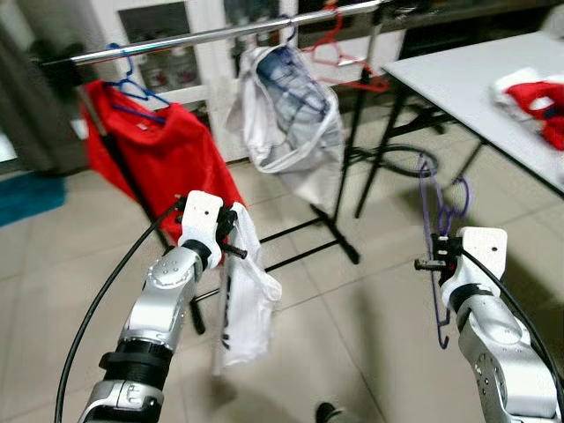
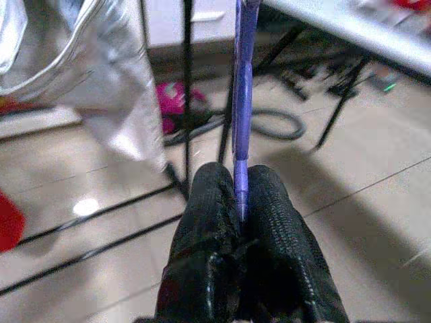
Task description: Hang hanger
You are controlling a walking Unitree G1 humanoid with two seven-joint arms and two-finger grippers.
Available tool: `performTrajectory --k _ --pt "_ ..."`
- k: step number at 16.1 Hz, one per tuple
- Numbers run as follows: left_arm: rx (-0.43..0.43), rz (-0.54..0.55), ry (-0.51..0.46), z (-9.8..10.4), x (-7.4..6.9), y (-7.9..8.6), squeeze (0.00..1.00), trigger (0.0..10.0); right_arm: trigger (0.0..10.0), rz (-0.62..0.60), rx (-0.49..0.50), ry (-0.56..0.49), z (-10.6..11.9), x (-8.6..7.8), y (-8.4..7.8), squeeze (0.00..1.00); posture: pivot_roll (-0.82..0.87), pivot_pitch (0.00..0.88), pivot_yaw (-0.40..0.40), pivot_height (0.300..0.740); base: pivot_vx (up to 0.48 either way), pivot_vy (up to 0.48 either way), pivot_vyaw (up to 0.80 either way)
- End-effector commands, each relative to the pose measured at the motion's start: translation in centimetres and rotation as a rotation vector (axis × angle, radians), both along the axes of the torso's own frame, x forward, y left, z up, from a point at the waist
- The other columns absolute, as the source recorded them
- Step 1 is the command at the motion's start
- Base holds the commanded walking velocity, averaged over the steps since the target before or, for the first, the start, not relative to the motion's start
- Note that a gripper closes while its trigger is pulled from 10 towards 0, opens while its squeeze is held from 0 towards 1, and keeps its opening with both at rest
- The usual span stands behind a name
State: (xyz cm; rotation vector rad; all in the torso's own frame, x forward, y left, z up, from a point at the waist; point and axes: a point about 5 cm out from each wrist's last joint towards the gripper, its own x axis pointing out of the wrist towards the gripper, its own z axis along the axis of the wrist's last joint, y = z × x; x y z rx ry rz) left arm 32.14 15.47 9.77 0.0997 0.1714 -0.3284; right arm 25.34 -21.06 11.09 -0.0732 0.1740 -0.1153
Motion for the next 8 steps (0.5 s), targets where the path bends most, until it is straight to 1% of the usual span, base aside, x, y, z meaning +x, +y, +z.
performTrajectory --k 1,3,6,8 --pt "0.007 -0.008 -0.026 0.79 0.46 -0.30 0.00 10.0 10.0 -0.003 0.008 -0.015 0.08 0.10 -0.10 0.00 -0.08 0.000 0.075 0.740 0.000 0.000 -0.80" --pt "0.008 -0.017 -0.026 0.79 0.45 -0.42 0.00 10.0 10.0 0.000 0.047 0.000 0.06 -0.01 -0.05 0.00 -0.08 0.000 0.077 0.740 0.000 0.000 -0.80" --pt "-0.004 -0.024 -0.030 0.88 0.49 -0.60 0.00 10.0 10.0 -0.008 0.029 -0.009 0.24 0.10 -0.24 0.00 -0.08 0.000 0.080 0.740 0.000 0.000 -0.80" --pt "-0.015 -0.017 -0.035 0.93 0.52 -0.54 0.00 10.0 10.0 -0.007 0.058 -0.034 0.47 0.28 0.12 0.00 -0.09 0.000 0.081 0.740 0.000 0.000 -0.80"
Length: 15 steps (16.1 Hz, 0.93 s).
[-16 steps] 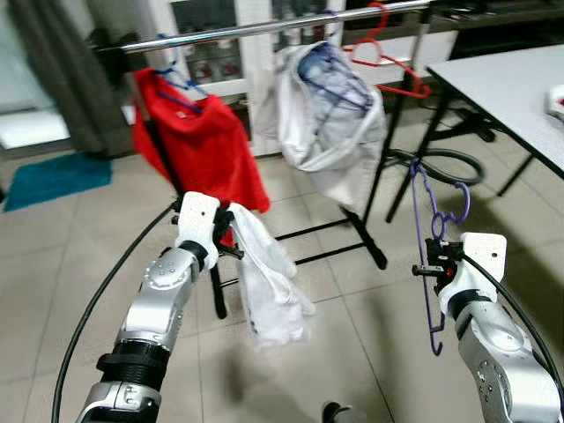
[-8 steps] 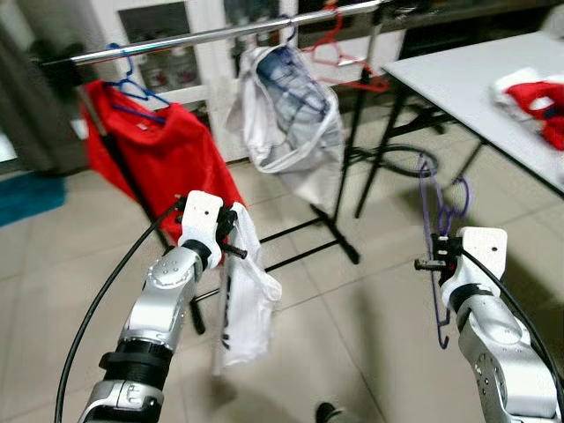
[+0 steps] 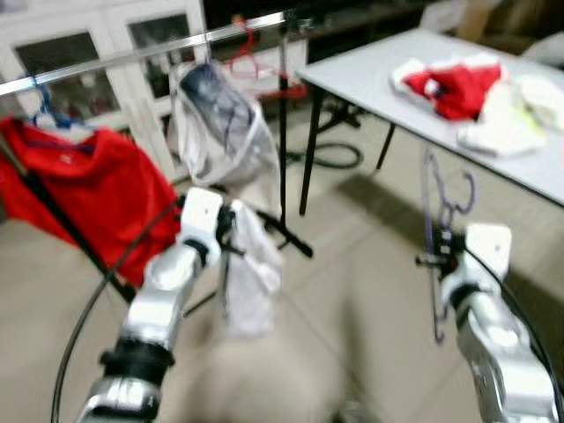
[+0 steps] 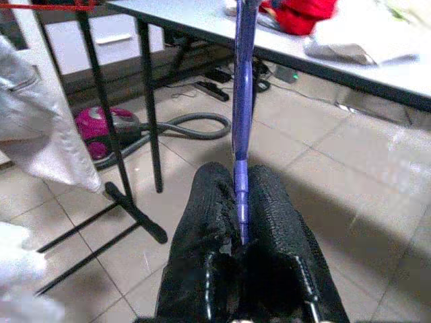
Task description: Hang hanger
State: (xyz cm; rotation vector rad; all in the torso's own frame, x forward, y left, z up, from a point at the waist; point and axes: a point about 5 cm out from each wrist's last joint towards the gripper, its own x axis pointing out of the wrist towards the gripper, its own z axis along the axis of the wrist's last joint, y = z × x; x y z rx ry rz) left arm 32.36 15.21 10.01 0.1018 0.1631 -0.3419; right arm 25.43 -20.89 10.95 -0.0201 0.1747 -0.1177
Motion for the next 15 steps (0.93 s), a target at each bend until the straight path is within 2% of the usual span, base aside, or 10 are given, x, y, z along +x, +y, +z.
performTrajectory --k 1,2,7,9,11,15 --pt "-0.024 0.000 -0.031 0.7 0.3 -0.3 0.00 10.0 10.0 0.008 0.011 -0.037 0.7 0.2 0.1 0.00 -0.09 0.000 0.080 0.740 0.000 0.000 -0.80" --pt "-0.036 0.002 -0.038 0.9 0.3 -0.3 0.00 10.0 10.0 -0.011 0.004 -0.063 0.9 0.3 0.2 0.00 -0.09 0.000 0.077 0.740 0.000 0.000 -0.80" --pt "-0.105 0.002 -0.084 2.1 0.8 -0.6 0.00 10.0 10.0 0.058 0.055 -0.054 1.2 0.7 0.7 0.00 -0.09 0.000 0.068 0.740 0.000 0.000 0.00" --pt "-0.057 -0.013 -0.085 2.7 1.2 -0.7 0.00 10.0 10.0 0.105 0.011 -0.070 2.0 1.1 1.0 0.00 -0.09 0.000 0.066 0.740 0.261 0.000 -0.80" --pt "-0.092 0.008 -0.100 3.4 1.6 -0.7 0.00 10.0 10.0 0.158 -0.040 -0.086 2.7 1.3 1.2 0.00 -0.10 0.000 0.068 0.740 0.268 0.000 -0.23" --pt "-0.114 0.028 -0.098 3.3 1.6 -0.5 0.00 10.0 10.0 0.235 -0.092 -0.105 3.3 1.1 1.5 0.00 -0.11 0.000 0.064 0.740 0.311 0.000 0.00"
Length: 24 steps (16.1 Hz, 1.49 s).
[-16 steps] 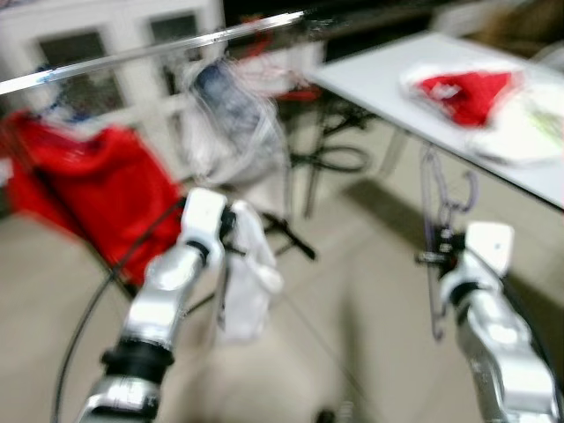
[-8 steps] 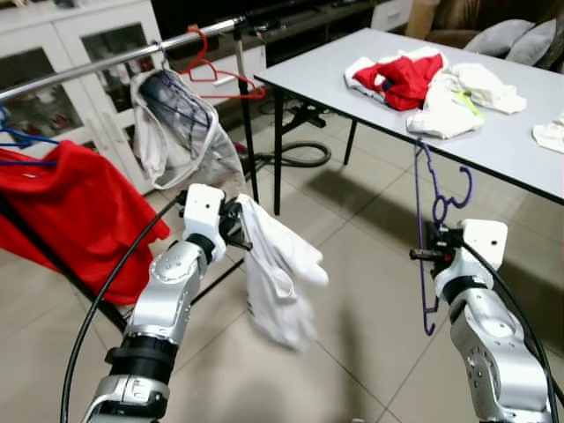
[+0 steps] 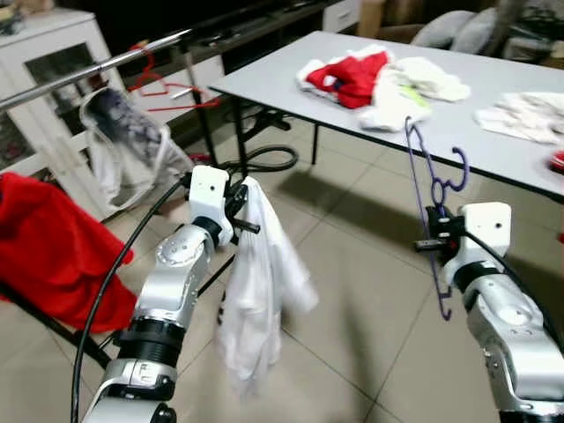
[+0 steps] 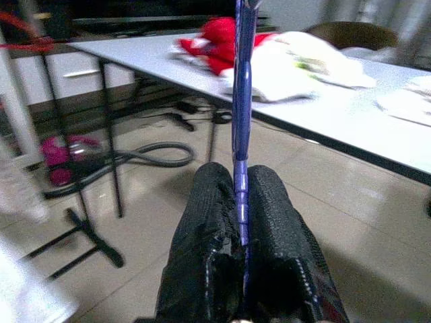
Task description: Hang hanger
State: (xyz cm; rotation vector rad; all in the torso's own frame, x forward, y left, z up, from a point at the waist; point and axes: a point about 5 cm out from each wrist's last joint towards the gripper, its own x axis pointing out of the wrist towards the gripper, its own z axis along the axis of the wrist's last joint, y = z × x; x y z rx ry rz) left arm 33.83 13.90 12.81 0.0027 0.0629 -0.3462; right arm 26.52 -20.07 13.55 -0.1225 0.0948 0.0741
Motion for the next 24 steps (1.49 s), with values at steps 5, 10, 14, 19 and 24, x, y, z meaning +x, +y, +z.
performTrajectory --k 5,10,14,19,24 --pt "-0.019 0.045 -0.021 0.7 0.2 1.1 0.00 10.0 10.0 0.107 -0.029 -0.050 1.6 0.2 1.1 0.00 -0.11 0.000 0.053 0.740 0.319 0.000 -0.48" --pt "-0.023 0.059 -0.035 1.4 0.7 1.4 0.00 10.0 10.0 0.154 -0.088 -0.073 2.5 0.7 0.8 0.00 -0.11 0.000 0.050 0.740 0.322 0.000 -0.48" --pt "-0.035 0.062 -0.034 1.5 0.8 1.5 0.00 10.0 10.0 0.163 -0.098 -0.077 2.6 0.8 0.9 0.00 -0.11 0.000 0.051 0.740 0.326 0.000 0.00" --pt "-0.042 0.070 -0.032 1.5 0.9 1.6 0.00 10.0 10.0 0.191 -0.109 -0.080 2.5 0.8 1.2 0.00 -0.12 0.000 0.057 0.740 0.344 0.000 0.00" --pt "-0.044 0.067 -0.036 1.8 1.2 1.5 0.00 10.0 10.0 0.195 -0.105 -0.080 2.4 1.0 1.4 0.00 -0.12 0.000 0.066 0.740 0.349 0.000 -0.57"
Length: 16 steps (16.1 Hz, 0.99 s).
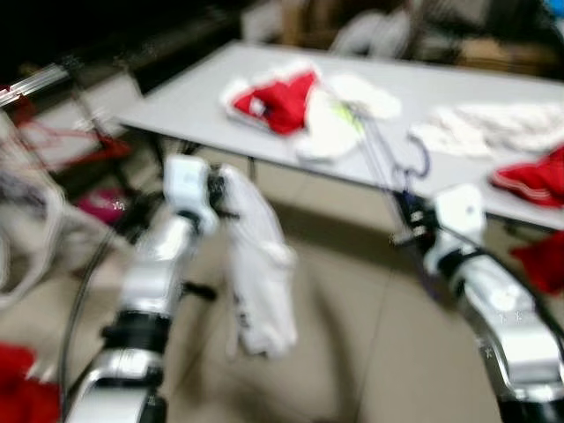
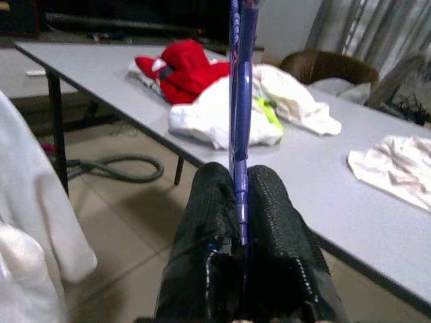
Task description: Hang hanger
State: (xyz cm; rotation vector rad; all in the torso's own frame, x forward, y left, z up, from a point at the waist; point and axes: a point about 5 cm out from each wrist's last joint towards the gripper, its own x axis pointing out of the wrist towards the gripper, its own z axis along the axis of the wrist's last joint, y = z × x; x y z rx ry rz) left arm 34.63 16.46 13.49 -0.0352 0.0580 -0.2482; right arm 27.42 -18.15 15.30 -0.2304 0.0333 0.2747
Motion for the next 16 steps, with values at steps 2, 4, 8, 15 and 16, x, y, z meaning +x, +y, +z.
performTrajectory --k 2,4,8,15,16 --pt "-0.008 -0.033 -0.040 1.15 0.46 -1.05 0.00 10.0 10.0 -0.011 -0.011 -0.037 0.72 0.10 -0.63 0.00 -0.12 0.000 0.066 0.740 0.349 0.000 -0.23" --pt "-0.009 -0.034 -0.039 1.15 0.47 -1.05 0.00 10.0 10.0 -0.007 -0.015 -0.038 0.68 0.01 -0.61 0.00 -0.12 0.000 0.066 0.740 0.352 0.000 0.00" --pt "-0.011 -0.038 -0.036 1.09 0.48 -1.09 0.00 10.0 10.0 -0.009 -0.007 -0.030 0.62 -0.05 -0.68 0.00 -0.11 0.000 0.066 0.740 0.356 0.000 -0.20" --pt "-0.023 -0.039 -0.051 1.63 0.84 -1.26 0.00 10.0 10.0 0.007 -0.018 -0.044 0.97 -0.03 -0.75 0.00 -0.11 0.000 0.060 0.740 0.362 0.000 -0.77" --pt "-0.025 -0.035 -0.055 1.71 0.85 -1.24 0.00 10.0 10.0 0.019 -0.021 -0.054 1.13 -0.05 -0.74 0.00 -0.11 0.000 0.054 0.740 0.360 0.000 0.00"
